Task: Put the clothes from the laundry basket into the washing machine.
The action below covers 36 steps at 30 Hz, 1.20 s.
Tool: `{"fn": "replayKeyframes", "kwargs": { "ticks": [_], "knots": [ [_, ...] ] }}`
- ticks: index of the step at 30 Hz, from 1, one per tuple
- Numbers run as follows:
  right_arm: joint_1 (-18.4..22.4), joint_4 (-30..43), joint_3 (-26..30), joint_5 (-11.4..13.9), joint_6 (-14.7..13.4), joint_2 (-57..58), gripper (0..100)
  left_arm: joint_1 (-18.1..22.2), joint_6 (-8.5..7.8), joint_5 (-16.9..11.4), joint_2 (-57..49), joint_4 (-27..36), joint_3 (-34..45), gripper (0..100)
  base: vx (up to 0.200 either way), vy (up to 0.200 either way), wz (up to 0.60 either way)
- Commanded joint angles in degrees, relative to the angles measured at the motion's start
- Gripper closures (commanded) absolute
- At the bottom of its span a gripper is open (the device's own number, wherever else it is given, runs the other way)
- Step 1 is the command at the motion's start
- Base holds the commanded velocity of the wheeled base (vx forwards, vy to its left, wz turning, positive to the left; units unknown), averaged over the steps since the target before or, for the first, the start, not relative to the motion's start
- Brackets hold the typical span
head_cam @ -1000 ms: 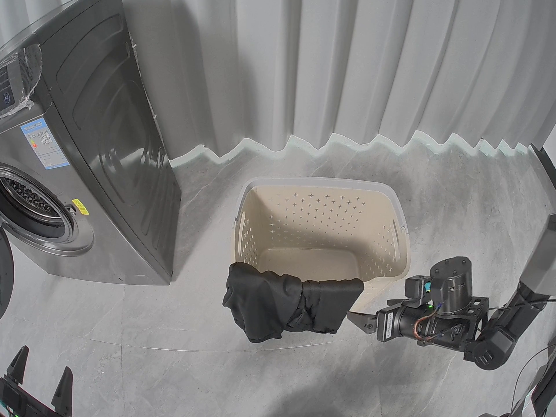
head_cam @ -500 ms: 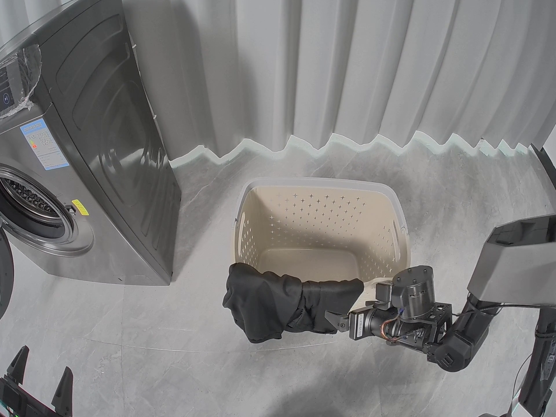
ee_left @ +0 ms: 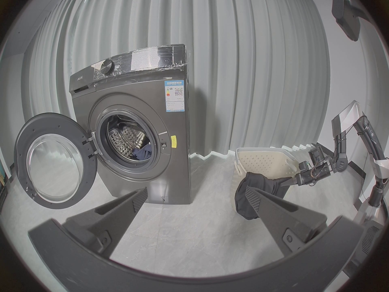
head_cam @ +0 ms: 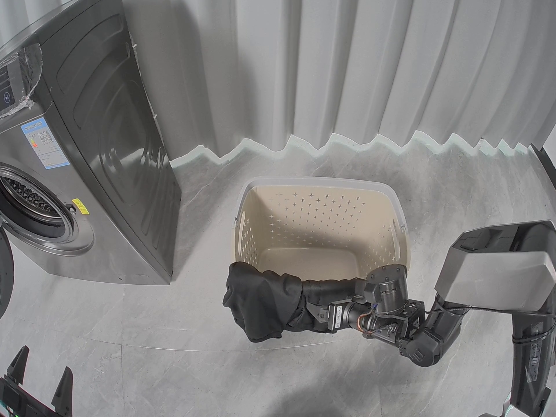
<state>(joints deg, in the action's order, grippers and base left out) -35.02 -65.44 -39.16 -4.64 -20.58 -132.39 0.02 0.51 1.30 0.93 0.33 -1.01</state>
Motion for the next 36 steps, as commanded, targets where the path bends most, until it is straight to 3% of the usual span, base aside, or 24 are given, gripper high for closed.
{"fn": "replayKeyframes", "kwargs": {
  "ticks": [1, 24, 25, 36],
  "knots": [
    [0.39, 0.14, -2.86, -1.07, 0.01, -2.52, 0, 0.06, 0.10, 0.01, -0.66, 0.02, 0.92, 0, 0.000, 0.000, 0.00],
    [1.36, 0.22, -10.33, -2.74, -0.87, -8.15, 0, 0.06, 0.19, 0.01, -0.66, 0.02, 0.92, 0, 0.000, 0.000, 0.00],
    [1.36, 0.22, -10.33, -2.74, -0.87, -8.15, 100, -0.02, 0.19, 0.01, -0.66, 0.02, 0.92, 0, 0.000, 0.000, 0.00],
    [0.75, -0.57, -7.87, -3.09, -1.04, -5.69, 100, -0.02, 0.19, 0.01, -0.57, 0.02, 0.92, 0, 0.000, 0.000, 0.00]
  ]
}}
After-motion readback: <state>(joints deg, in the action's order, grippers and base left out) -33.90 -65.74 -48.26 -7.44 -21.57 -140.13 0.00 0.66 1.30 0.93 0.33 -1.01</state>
